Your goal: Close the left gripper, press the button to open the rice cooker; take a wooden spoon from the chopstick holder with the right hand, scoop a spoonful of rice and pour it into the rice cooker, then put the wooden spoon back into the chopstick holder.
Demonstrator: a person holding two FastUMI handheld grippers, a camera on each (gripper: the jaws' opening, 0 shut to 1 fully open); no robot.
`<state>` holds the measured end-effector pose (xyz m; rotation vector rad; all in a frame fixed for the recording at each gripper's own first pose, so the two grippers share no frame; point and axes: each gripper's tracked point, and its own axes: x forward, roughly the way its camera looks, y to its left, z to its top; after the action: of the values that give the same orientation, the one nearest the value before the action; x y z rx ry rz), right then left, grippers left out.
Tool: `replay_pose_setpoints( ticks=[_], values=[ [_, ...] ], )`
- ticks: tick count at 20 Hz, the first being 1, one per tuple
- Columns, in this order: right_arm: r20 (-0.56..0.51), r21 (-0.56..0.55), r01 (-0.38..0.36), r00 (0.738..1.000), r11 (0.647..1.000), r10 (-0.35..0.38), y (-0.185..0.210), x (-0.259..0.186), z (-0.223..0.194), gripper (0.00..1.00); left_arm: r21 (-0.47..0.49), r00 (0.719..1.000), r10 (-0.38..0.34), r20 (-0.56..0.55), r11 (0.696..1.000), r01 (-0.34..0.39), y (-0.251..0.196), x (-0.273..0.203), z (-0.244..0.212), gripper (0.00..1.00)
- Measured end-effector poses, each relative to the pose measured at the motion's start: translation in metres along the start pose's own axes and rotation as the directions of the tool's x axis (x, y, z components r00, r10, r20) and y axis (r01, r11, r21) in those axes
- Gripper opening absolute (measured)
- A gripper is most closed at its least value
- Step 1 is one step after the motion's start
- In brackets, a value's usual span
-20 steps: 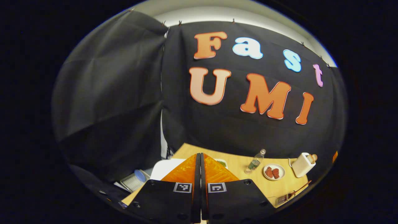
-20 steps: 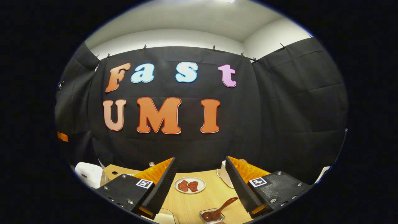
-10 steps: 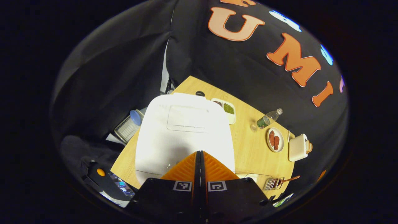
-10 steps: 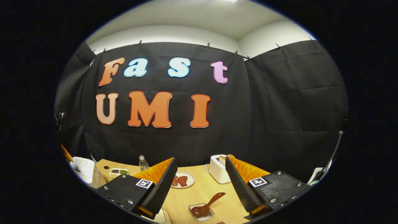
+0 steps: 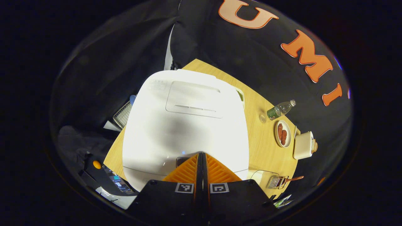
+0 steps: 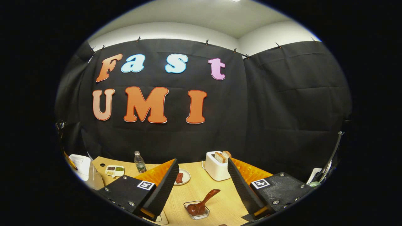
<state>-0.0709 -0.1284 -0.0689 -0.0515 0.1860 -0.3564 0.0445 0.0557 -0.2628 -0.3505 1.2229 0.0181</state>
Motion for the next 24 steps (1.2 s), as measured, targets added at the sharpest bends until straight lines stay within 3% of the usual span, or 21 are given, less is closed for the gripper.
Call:
replay_pose_setpoints(
  ticks=[4,6,9,12,17,20,24],
  values=[
    [-0.035,0.013,0.004,0.999,1.0,-0.003,-0.007,0.008,-0.013,0.96,0.067,0.989,-0.032,0.146,0.998,0.023,-0.008,-0.026,0.021,0.06],
    [-0.064,0.022,0.004,0.998,1.0,-0.003,-0.011,0.014,-0.024,0.96,0.085,0.956,-0.045,0.29,0.996,0.021,-0.019,-0.049,0.042,0.05],
    [-0.127,0.055,-0.005,0.992,0.998,0.012,-0.012,0.023,-0.045,0.96,0.149,0.852,-0.036,0.523,0.988,-0.05,-0.026,-0.096,0.089,0.05],
    [-0.189,0.09,-0.016,0.981,0.996,0.033,-0.018,0.033,-0.069,0.97,0.166,0.744,-0.037,0.667,0.981,-0.1,-0.037,-0.129,0.111,0.05],
    [-0.285,0.12,-0.03,0.956,0.992,0.064,-0.025,0.049,-0.107,0.96,0.199,0.646,-0.089,0.758,0.975,-0.098,-0.061,-0.164,0.098,0.05],
    [-0.35,0.141,-0.039,0.933,0.989,0.087,-0.028,0.055,-0.134,0.96,0.252,0.614,-0.142,0.777,0.963,-0.097,-0.083,-0.178,0.082,0.06],
    [-0.437,0.193,-0.057,0.889,0.98,0.138,-0.025,0.062,-0.171,0.96,0.311,0.587,-0.202,0.784,0.946,-0.091,-0.117,-0.188,0.058,0.39]
  ],
)
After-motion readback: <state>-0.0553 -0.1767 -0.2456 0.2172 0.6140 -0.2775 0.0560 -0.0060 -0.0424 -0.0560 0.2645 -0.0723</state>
